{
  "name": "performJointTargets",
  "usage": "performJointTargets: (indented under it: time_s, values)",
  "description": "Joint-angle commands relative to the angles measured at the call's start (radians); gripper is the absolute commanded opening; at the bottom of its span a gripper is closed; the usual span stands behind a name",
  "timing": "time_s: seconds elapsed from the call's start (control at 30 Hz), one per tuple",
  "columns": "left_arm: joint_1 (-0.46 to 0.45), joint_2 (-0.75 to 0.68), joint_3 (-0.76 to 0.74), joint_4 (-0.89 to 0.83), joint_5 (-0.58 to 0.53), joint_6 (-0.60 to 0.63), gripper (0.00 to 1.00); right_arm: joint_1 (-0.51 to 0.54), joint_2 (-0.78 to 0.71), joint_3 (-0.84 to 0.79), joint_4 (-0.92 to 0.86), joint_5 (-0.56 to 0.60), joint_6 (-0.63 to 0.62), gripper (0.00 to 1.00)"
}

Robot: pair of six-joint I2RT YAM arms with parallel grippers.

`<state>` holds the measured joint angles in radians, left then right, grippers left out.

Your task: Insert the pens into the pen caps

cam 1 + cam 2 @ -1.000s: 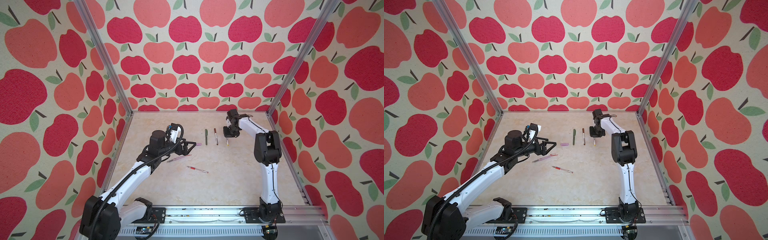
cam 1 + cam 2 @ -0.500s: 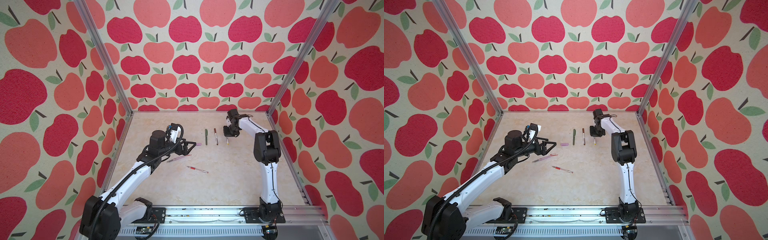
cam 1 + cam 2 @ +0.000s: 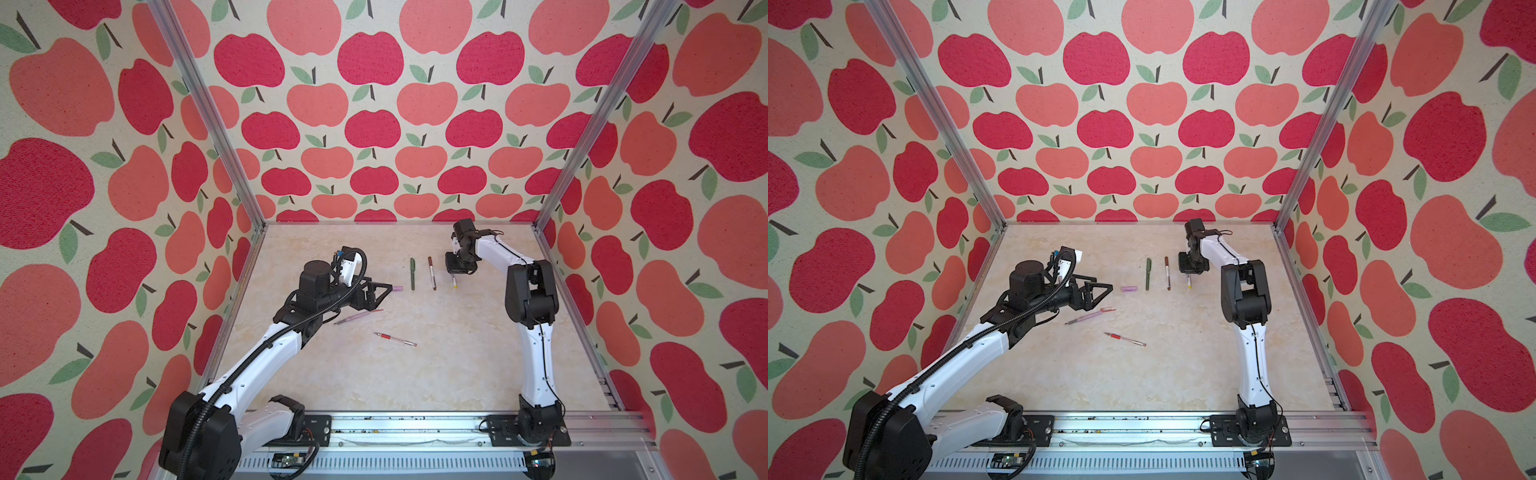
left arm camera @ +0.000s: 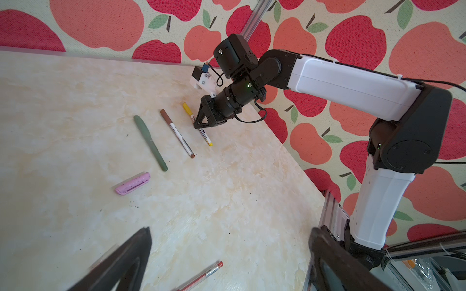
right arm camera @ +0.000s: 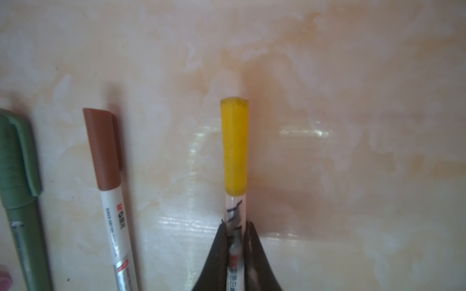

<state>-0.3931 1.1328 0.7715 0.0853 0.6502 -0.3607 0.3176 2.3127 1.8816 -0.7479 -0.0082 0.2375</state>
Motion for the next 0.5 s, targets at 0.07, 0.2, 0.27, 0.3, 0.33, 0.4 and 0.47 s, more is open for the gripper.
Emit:
performJointTargets:
  time_s: [0.07,0.2,0.27,0.3,0.33,0.4,0.47]
  values:
    - [0.005,0.004,0.025,-0.009,-0.005,-0.006,0.99,-0.008,0.03,0.013,0.014,0.023,0.018,0.16]
    - [0.005,0.003,0.025,-0.007,-0.004,-0.009,0.99,-0.008,0.031,0.013,0.015,0.024,0.018,0.18]
    - [0.005,0.002,0.025,-0.008,-0.004,-0.011,0.99,-0.008,0.031,0.012,0.017,0.026,0.018,0.18]
    - [0.005,0.0,0.025,-0.009,-0.005,-0.01,0.99,-0.008,0.031,0.012,0.017,0.026,0.019,0.18]
    - [0.005,-0.002,0.026,-0.009,-0.006,-0.01,0.99,-0.009,0.031,0.012,0.018,0.027,0.017,0.19]
    - [0.007,-0.003,0.026,-0.01,-0.006,-0.009,0.99,-0.009,0.031,0.011,0.017,0.027,0.018,0.19]
    - [0.007,-0.003,0.025,-0.01,-0.007,-0.008,0.99,-0.009,0.031,0.012,0.017,0.027,0.018,0.19]
